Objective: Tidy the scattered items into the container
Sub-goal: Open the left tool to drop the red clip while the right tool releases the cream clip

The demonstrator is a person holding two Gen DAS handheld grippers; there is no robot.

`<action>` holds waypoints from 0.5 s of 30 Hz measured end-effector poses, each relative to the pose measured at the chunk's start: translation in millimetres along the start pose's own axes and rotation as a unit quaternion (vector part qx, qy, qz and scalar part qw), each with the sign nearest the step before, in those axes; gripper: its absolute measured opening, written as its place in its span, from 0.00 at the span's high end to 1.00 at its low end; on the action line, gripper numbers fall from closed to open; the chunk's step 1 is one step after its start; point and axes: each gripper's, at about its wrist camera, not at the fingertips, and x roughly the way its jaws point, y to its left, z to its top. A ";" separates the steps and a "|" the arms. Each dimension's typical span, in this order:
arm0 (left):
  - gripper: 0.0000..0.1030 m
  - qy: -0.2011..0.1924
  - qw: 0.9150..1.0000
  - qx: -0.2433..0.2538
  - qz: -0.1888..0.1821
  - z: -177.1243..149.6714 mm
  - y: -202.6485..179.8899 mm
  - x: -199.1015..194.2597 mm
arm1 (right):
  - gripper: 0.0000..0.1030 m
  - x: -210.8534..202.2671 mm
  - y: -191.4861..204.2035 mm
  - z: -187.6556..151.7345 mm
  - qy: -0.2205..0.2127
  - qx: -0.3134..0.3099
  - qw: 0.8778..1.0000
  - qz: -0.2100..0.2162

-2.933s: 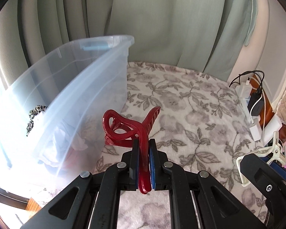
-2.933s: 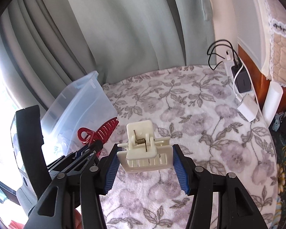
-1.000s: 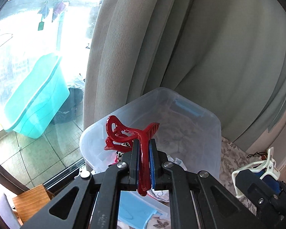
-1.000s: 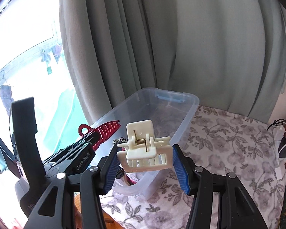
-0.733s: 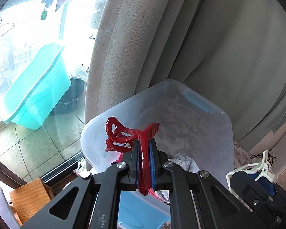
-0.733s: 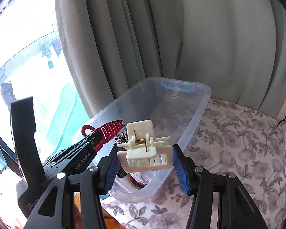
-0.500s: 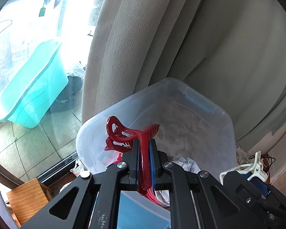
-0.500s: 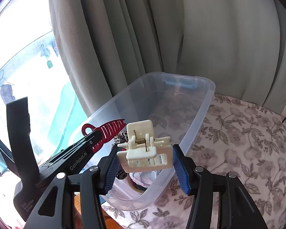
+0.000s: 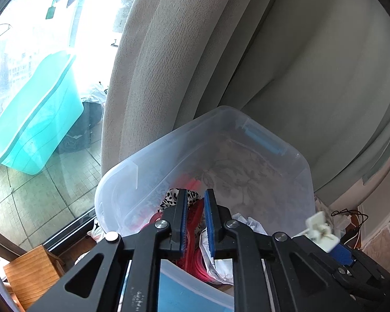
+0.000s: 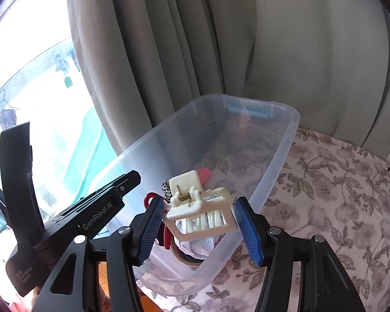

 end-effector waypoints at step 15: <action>0.34 -0.006 0.999 0.046 -0.004 9.6 -18.8 -21.7 | 0.27 -20.8 -5.9 -3.6 -0.008 0.005 1.000 -0.004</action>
